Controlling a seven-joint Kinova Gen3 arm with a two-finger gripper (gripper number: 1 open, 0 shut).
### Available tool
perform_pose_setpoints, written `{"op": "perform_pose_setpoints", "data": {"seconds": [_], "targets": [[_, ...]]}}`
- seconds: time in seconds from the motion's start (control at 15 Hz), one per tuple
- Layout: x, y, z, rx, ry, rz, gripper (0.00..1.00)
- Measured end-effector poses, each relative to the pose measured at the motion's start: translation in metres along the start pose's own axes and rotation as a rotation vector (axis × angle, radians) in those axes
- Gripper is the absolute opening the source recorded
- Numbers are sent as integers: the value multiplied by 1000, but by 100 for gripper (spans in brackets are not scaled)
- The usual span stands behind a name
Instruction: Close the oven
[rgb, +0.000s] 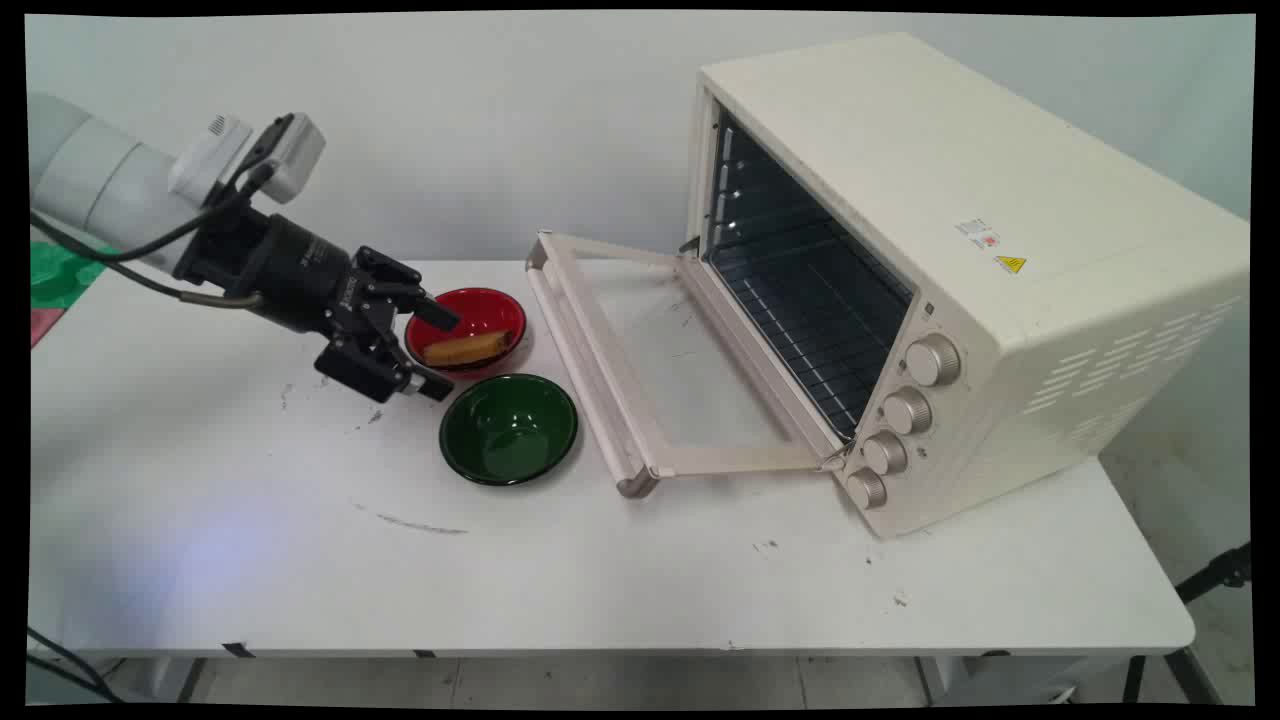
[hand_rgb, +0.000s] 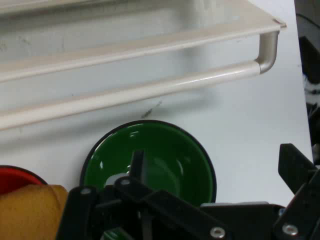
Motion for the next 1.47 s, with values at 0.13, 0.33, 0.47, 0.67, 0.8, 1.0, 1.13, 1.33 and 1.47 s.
{"op": "perform_pose_setpoints", "data": {"seconds": [0.13, 0.33, 0.47, 0.67, 0.8, 1.0, 1.13, 1.33, 1.47], "targets": [[-1, -3, -2, -1, -11, 39, 100], [-2, -14, -3, 16, -46, 75, 100], [-3, -18, 0, 24, -61, 75, 100], [-6, -22, 10, 34, -75, 62, 100], [-8, -25, 21, 46, -82, 45, 100], [-11, -29, 43, 68, -82, 15, 100], [-12, -32, 59, 80, -78, -1, 100], [-13, -36, 80, 96, -73, -17, 100], [-15, -39, 94, 106, -73, -23, 100]]}}
